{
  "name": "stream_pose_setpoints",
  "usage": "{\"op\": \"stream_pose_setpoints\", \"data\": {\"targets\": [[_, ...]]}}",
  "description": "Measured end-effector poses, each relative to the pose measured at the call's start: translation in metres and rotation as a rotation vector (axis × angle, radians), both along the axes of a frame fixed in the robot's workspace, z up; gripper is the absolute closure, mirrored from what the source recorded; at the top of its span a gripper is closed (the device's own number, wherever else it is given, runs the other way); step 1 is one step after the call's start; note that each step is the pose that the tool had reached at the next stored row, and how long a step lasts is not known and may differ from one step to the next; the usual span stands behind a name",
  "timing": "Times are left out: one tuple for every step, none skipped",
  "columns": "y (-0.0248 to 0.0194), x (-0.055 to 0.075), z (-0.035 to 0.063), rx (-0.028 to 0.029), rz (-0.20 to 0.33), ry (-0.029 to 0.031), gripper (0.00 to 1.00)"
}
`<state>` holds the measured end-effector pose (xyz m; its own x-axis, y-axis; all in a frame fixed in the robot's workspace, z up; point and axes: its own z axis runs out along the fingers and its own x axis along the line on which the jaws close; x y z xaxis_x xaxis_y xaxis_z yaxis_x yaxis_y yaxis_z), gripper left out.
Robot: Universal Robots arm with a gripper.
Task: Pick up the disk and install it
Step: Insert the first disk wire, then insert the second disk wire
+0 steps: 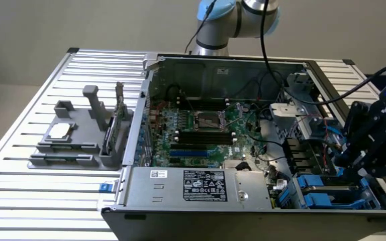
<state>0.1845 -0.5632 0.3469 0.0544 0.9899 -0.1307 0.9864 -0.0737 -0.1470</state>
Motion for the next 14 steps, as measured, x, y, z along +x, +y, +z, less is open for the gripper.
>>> {"op": "stream_pose_setpoints", "data": {"targets": [[0.0000, 0.000, 0.0045, -0.0002, 0.000, -0.0001, 0.64], [0.0000, 0.000, 0.0090, 0.0000, 0.000, -0.0001, 0.64], [0.0000, 0.000, 0.0135, 0.0000, 0.000, 0.0000, 0.64], [0.0000, 0.000, 0.0184, -0.0003, 0.000, -0.0001, 0.64], [0.0000, 0.000, 0.0229, 0.0000, 0.000, 0.0000, 0.64], [0.0000, 0.000, 0.0274, 0.0000, 0.000, 0.0000, 0.64], [0.0000, 0.000, 0.0320, -0.0003, 0.000, 0.0000, 0.64], [0.0000, 0.000, 0.0364, -0.0001, 0.000, 0.0000, 0.64], [0.0000, 0.000, 0.0407, -0.0002, 0.000, 0.0000, 0.64], [0.0000, 0.000, 0.0446, -0.0002, 0.000, 0.0001, 0.64], [0.0000, 0.000, 0.0475, -0.0001, 0.000, 0.0001, 0.64], [0.0000, -0.001, 0.0489, -0.0002, 0.000, 0.0001, 0.64], [0.0000, -0.002, 0.0488, 0.0001, 0.000, 0.0001, 0.64], [0.0000, -0.004, 0.0488, 0.0001, 0.000, 0.0001, 0.64]]}}
